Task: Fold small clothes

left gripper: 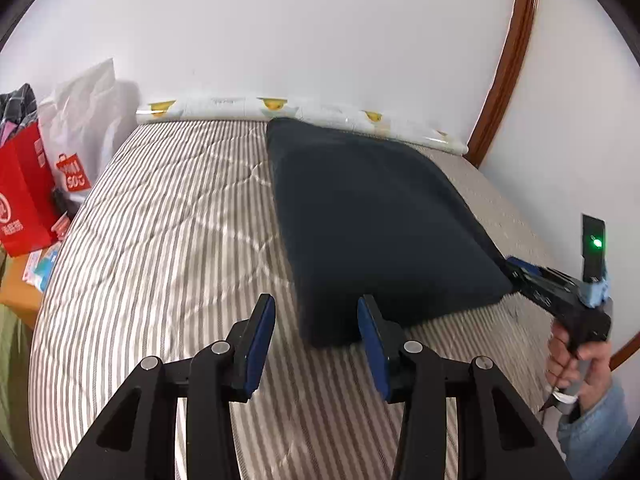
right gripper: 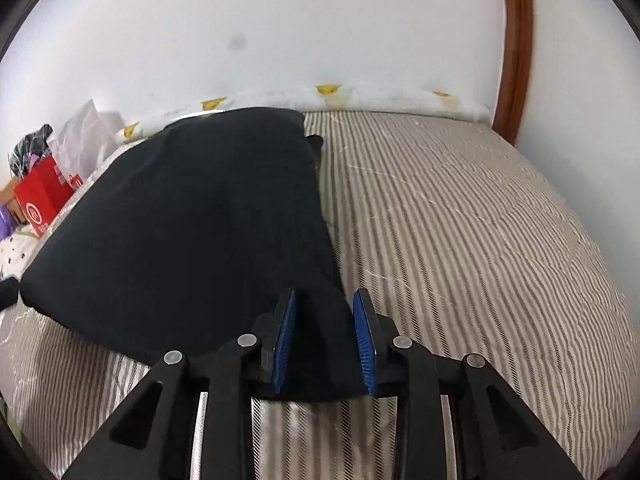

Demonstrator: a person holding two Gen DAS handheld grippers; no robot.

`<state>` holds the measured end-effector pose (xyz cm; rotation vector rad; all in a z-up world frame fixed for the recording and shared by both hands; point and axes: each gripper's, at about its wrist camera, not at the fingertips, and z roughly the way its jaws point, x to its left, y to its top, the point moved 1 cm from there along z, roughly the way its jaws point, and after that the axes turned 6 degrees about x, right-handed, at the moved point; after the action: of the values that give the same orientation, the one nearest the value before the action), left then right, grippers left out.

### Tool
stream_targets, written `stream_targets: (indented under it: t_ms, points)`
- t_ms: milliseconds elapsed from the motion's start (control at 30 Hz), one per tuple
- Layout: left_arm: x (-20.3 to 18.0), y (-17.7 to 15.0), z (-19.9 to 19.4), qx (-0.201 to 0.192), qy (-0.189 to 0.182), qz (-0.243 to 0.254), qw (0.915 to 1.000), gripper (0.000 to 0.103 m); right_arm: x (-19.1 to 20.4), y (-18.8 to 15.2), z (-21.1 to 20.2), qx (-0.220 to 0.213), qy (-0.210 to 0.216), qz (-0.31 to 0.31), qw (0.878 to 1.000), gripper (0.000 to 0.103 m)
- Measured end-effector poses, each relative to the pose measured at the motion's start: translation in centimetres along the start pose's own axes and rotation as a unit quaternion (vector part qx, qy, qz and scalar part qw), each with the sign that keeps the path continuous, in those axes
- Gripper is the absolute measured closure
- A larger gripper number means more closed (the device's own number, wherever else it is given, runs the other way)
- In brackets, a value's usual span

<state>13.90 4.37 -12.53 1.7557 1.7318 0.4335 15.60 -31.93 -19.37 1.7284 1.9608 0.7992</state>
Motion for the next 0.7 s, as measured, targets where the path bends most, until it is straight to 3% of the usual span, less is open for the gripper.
stream_targets:
  t_ms: [133,300,400,500,700]
  points:
    - [-0.3,1.9,2.0,0.004,0.012,0.01,0.9999,0.061,-1.0,1.7,-1.7,-0.001,0.012,0.007,1.0,0.074]
    - [-0.1,1.1,5.3,0.039,0.012,0.018,0.999,0.057,-1.4,5.8,-1.4,-0.005,0.026,0.015,1.0,0.07]
    - [0.3,2.0,4.8,0.036,0.001,0.023,0.9991,0.055,-1.0,9.0,0.2,0.006,0.049,0.018,0.999,0.065]
    - [0.8,3.8,4.0,0.013,0.018,0.026,0.9994,0.056,-0.4,12.3,2.2,0.021,0.07,0.02,0.997,0.058]
    - [1.8,6.8,5.2,0.003,0.015,0.024,0.9996,0.056,0.5,18.2,7.6,0.063,0.092,0.023,0.993,0.056]
